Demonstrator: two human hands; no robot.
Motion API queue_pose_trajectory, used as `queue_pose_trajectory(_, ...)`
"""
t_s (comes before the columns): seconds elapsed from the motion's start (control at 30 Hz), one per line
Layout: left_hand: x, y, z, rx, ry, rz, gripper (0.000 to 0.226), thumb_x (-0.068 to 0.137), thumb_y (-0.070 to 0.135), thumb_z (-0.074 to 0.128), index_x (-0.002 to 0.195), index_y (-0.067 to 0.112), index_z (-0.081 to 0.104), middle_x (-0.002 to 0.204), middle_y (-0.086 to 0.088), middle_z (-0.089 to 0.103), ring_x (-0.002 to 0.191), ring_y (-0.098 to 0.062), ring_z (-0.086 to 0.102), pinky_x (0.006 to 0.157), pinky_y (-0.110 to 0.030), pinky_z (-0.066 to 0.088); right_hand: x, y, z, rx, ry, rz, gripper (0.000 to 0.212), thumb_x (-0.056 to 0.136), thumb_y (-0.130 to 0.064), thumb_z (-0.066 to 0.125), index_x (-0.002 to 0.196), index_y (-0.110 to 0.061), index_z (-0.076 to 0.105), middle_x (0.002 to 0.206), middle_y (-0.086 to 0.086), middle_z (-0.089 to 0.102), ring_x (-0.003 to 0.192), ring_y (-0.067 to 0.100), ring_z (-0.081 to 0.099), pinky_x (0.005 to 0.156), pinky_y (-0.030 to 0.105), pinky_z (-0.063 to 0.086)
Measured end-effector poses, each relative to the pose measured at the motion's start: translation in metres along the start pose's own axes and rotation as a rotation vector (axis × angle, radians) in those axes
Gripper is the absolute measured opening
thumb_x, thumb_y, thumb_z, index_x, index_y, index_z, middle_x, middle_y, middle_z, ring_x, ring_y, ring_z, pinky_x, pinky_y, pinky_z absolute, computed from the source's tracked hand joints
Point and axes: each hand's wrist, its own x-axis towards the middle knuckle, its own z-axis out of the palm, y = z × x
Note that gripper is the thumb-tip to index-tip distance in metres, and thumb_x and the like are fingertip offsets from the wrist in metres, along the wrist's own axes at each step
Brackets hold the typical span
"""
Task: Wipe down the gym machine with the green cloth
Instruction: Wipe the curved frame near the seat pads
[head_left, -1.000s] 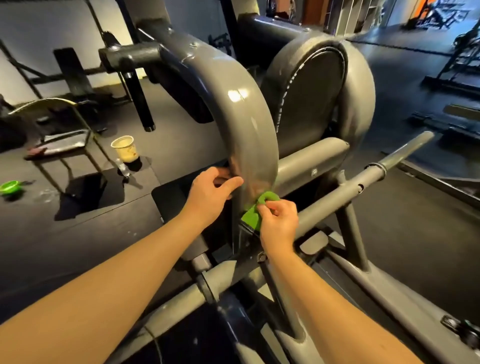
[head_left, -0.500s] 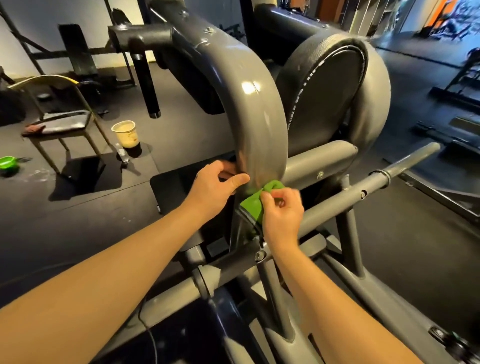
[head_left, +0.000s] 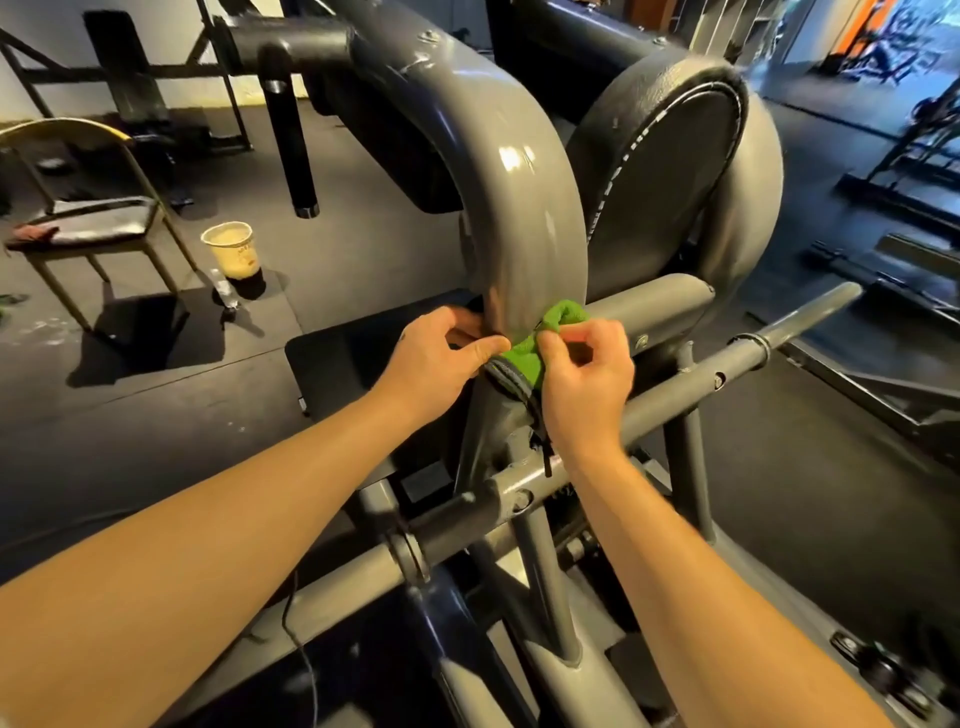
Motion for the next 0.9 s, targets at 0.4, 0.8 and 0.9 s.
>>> queue_pose_trajectory(0.4,-0.002,0.004,-0.001,-0.025,-0.005,-0.042,0.036,0.084,0.042,0.081,0.110,0.021,0.068,0.103,0.005,0.072,0.099,-0.013,0.070,0.085,-0.043,0.062,-0.058,0.063,0.020,-0.061,-0.082,0.329,0.018,0.085,-0.004,0.078,0.077,-0.002,0.063,0.094,0.009,0.057,0.075,-0.007,0.054,0.067,0.009,0.041)
queue_pose_trajectory(0.8,-0.003,0.001,0.000,-0.004,-0.019,-0.037,0.037,0.082,0.049,0.080,0.109,0.027,0.067,0.103,0.010,0.070,0.099,-0.010,0.068,0.088,-0.044,0.061,-0.078,0.076,0.029,-0.084,-0.096,0.452,0.021,0.085,-0.009,0.080,0.076,-0.003,0.061,0.094,0.004,0.055,0.076,0.000,0.054,0.067,0.011,0.041)
queue_pose_trajectory(0.9,-0.003,0.006,-0.002,0.010,-0.012,-0.025,0.030,0.085,0.043,0.080,0.106,0.027,0.066,0.103,0.009,0.070,0.099,-0.010,0.068,0.088,-0.044,0.061,-0.058,0.053,0.027,-0.025,-0.005,0.318,0.021,0.082,-0.008,0.082,0.073,-0.005,0.063,0.092,0.005,0.056,0.077,-0.003,0.053,0.069,0.009,0.043)
